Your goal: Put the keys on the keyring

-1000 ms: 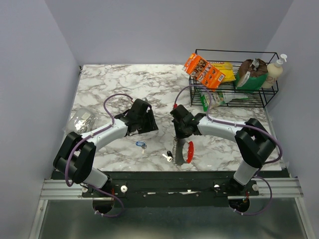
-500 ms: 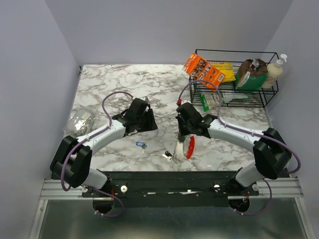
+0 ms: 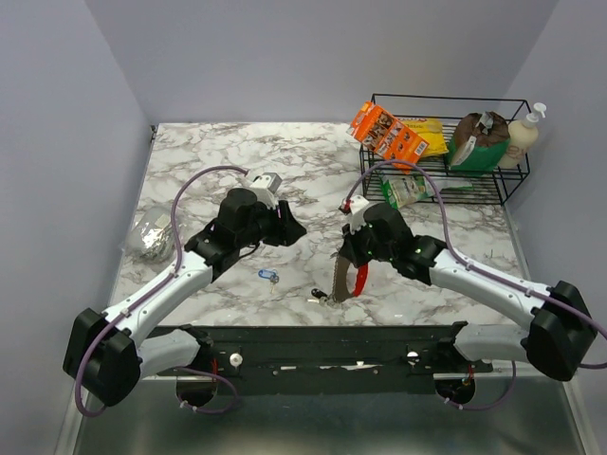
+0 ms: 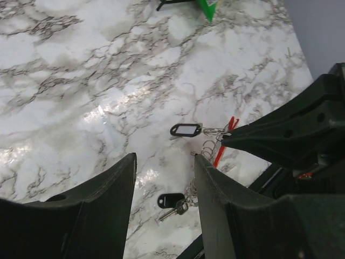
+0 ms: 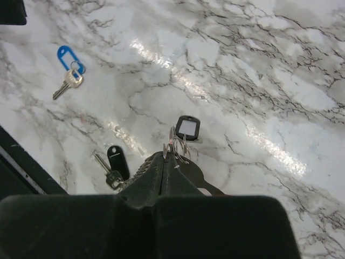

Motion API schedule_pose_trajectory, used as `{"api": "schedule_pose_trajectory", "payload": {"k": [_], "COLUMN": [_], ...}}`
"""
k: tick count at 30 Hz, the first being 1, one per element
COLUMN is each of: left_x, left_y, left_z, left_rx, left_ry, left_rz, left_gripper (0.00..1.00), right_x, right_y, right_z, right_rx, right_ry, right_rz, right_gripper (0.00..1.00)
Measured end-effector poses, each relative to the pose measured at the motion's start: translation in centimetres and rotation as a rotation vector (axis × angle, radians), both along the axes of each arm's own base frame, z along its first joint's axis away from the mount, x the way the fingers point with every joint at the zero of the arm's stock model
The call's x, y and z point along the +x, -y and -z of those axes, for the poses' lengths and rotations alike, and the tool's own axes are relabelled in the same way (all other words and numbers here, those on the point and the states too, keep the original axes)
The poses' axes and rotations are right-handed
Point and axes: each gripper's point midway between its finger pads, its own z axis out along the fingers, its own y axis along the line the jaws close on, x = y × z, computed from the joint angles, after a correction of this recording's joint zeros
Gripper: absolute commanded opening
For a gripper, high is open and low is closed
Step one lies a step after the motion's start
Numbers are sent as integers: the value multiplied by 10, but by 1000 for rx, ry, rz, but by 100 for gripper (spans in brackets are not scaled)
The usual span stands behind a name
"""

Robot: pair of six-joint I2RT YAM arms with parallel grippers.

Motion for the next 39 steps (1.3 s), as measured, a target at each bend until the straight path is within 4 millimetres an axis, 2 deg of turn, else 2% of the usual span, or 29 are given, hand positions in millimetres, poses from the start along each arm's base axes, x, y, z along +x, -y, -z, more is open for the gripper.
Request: {"api": "schedule_pose_trajectory", "payload": {"k": [4, 10, 13, 23, 33, 39], "left_x": [-10, -24, -30, -58, -83, -99], "left_y": [11, 29, 36, 50, 50, 50], "left_z": [-13, -30, -41, -70, -61, -64], "left_rx": [-68, -161, -205, -316, -300, -320], "left_ry": [59, 113, 147, 211, 158, 142], "left_rz": [94, 229, 288, 485, 621, 701], "left_gripper": [52, 48, 47, 45, 46, 46], "right_x": [-15, -34, -43, -57, -65, -74], "right_y": [-5, -19, -24, -29, -29, -30], "right_z": [-15, -49, -57, -65, -66, -74], "right_rx": [48, 148, 184, 242, 294, 340], "right_ry": [43, 119, 130, 107, 60, 34], "right_rz": [-118, -285, -346, -446, -522, -581], "right_gripper": [0, 0, 0, 0, 0, 0]}}
